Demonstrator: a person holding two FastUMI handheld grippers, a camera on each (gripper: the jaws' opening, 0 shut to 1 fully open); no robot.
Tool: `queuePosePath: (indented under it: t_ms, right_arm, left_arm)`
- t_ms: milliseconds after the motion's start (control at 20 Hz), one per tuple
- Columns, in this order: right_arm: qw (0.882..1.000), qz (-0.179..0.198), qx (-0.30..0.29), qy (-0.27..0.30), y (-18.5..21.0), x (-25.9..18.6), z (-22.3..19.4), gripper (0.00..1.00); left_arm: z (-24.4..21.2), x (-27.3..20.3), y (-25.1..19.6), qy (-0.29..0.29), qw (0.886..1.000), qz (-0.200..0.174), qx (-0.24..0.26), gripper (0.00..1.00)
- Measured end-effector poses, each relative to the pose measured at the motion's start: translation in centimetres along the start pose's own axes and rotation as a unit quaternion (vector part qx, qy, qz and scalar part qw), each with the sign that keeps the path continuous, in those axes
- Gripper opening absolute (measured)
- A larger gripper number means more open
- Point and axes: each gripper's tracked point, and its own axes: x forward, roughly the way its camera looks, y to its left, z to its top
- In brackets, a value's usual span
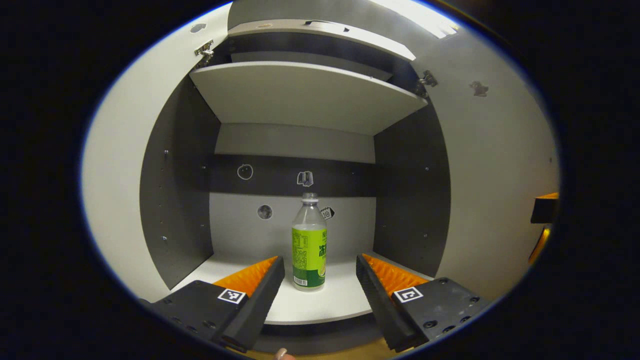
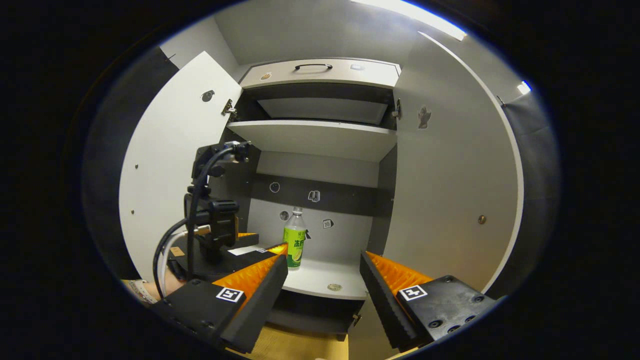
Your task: Grasp the bottle in the cabinet with the left hand and place it on the coaster, then close the right door with the right hand and the left door with the left hand.
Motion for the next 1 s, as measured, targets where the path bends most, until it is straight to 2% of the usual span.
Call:
queuePosePath:
  t_ms: [400, 600, 1000]
  right_arm:
    - [0.999, 0.029, -0.015, 0.004, 0.7, 3.7, -1.3, 0.97]
    - [0.999, 0.044, -0.009, 0.002, 1.5, 5.3, -1.5, 0.96]
    - [0.999, 0.040, -0.006, 0.021, 1.2, 8.0, -2.6, 0.96]
  left_arm:
    - [-1.6, 6.4, 1.3, 0.012, 1.000, 0.012, 0.010, 0.92]
    - [-2.3, 8.3, 1.8, 0.022, 1.000, 0.012, -0.010, 0.92]
    - [-3.4, 11.6, 2.0, 0.044, 0.999, -0.001, -0.009, 0.92]
